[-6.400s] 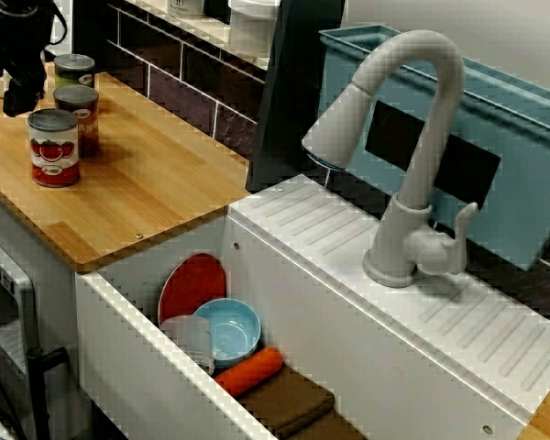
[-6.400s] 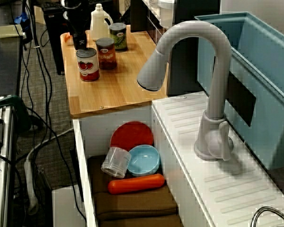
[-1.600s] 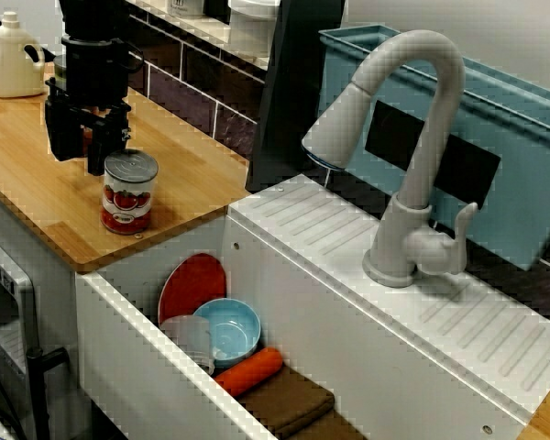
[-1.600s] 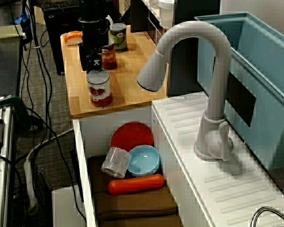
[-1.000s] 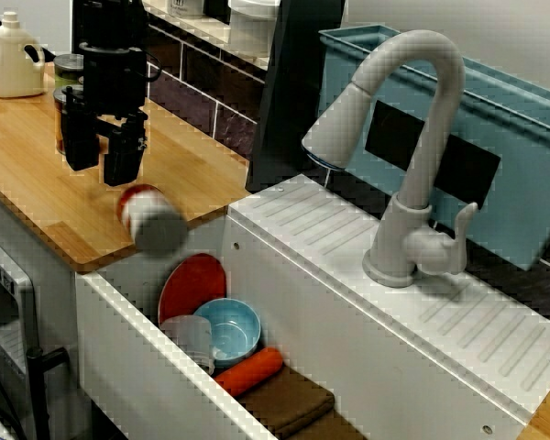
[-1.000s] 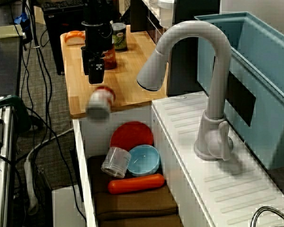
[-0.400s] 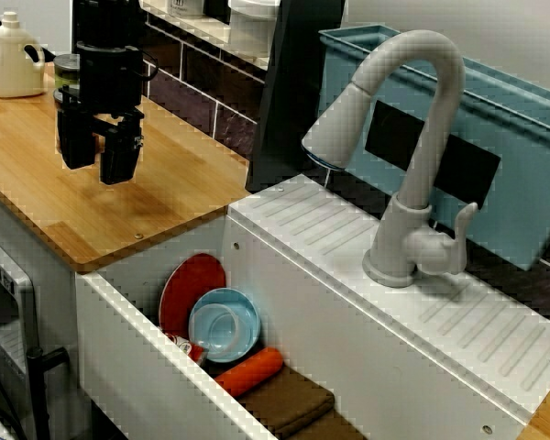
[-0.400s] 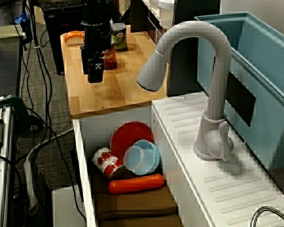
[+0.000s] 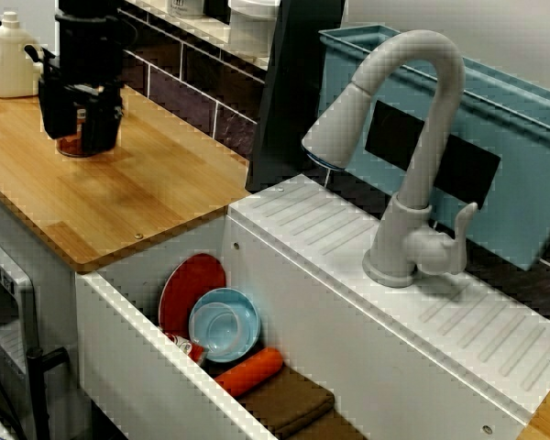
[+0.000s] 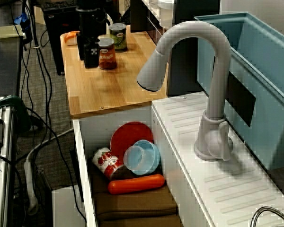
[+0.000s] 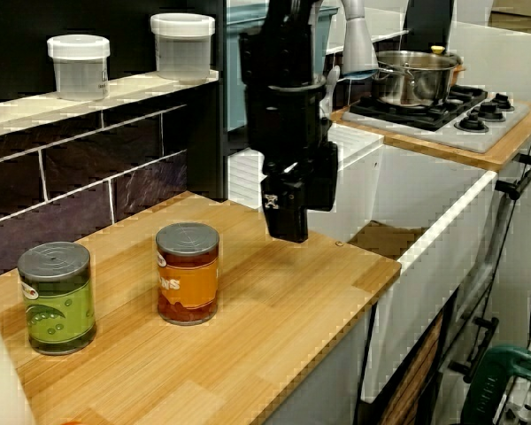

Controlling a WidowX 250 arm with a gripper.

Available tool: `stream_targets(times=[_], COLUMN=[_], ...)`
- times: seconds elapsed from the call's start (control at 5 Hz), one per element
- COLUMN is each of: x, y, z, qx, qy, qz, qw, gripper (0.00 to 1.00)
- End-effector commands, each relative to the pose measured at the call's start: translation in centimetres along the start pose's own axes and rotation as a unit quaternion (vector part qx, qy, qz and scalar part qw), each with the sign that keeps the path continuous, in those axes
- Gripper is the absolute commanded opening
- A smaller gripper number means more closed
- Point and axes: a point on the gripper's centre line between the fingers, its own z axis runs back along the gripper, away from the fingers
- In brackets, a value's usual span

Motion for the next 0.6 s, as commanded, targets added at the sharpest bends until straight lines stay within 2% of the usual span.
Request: stream_targets(times=[0.0,0.2,0.4], x=[-0.3,0.2,1.2], y=[5.3,6.2,7.6], z=[6.4,6.5,7.1], qx=[0.017,0.038,0.038], qy=[-0.079,-0.089,-0.095], qz=[0.034,0.049,0.074], qw=[0.9962,0.9941,0.992], gripper=[1.0,1.0,1.0])
